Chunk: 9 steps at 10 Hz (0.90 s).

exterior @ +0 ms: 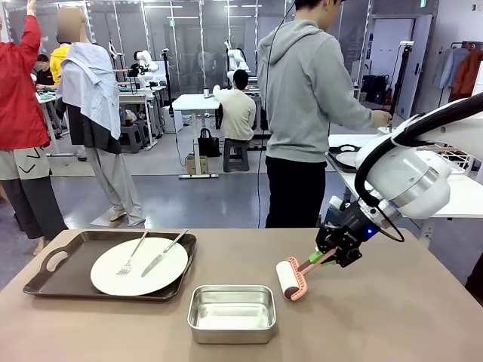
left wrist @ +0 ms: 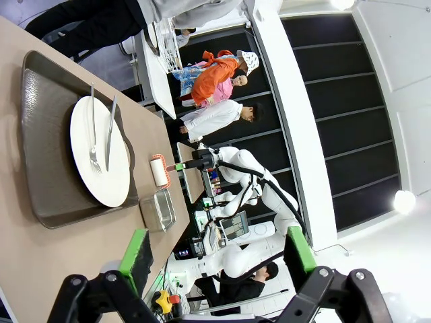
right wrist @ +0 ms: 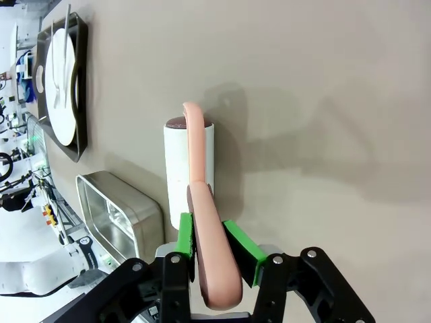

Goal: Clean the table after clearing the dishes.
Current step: When the left (or right) Handle tray is removed, use the left hand (or right hand) to clean the left (or right) side of the table with the Lint Roller.

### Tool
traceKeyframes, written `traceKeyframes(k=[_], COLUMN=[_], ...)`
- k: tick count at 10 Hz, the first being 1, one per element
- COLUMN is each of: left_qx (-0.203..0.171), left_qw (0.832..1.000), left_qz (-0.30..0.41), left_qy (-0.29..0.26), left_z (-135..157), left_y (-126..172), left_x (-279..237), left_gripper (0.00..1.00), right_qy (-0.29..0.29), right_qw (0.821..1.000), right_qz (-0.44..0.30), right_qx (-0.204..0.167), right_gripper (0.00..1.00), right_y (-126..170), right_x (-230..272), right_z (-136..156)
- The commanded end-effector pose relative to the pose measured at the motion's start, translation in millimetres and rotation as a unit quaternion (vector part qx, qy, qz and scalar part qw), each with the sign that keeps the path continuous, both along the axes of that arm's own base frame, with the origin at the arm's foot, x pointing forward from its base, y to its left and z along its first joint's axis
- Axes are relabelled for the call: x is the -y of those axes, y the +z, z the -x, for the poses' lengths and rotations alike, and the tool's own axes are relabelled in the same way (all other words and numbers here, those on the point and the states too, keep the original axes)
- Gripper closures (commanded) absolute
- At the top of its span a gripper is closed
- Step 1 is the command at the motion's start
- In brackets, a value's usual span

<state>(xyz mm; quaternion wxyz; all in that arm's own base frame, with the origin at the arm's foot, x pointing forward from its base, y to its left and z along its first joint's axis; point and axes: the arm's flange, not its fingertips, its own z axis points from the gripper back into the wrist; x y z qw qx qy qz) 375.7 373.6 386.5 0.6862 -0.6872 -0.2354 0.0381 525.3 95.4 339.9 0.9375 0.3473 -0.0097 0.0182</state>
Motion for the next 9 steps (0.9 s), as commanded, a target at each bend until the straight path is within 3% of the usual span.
traceKeyframes(k=[1, 9], left_qx=[-0.006, -0.006], left_qw=[1.000, 1.000], left_qz=[-0.005, -0.005], left_qy=[0.001, 0.001], left_z=[3.0, 3.0], left_y=[0.1, 0.1], left_x=[-1.6, -1.6], left_gripper=[0.00, 0.00], right_qy=[-0.001, -0.022], right_qw=[0.999, 0.992], right_qz=[0.038, 0.124], right_qx=[0.010, 0.026], right_gripper=[0.77, 0.77], right_y=[-17.1, 27.8], right_x=[37.0, 116.5], right_z=[13.0, 50.8])
